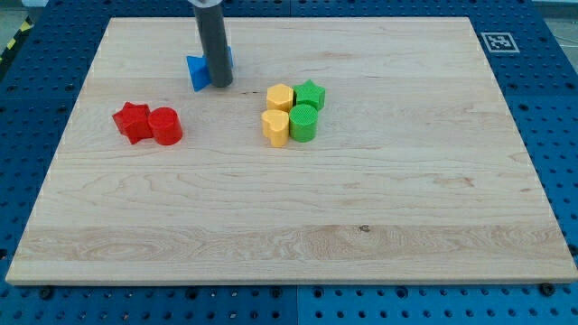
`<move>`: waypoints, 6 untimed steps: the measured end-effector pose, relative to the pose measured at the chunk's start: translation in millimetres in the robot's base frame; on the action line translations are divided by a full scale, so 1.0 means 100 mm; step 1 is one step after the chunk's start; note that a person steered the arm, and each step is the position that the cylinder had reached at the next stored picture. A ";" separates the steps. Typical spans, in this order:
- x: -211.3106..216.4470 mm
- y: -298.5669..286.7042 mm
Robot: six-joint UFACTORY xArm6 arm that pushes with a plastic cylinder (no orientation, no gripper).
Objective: Push the yellow blocks to the bottom center of the board
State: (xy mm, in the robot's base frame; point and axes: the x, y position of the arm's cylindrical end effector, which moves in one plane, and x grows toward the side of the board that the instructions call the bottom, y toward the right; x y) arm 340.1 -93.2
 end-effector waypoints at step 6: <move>0.32 0.78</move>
State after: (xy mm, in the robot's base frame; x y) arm 372.1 -15.0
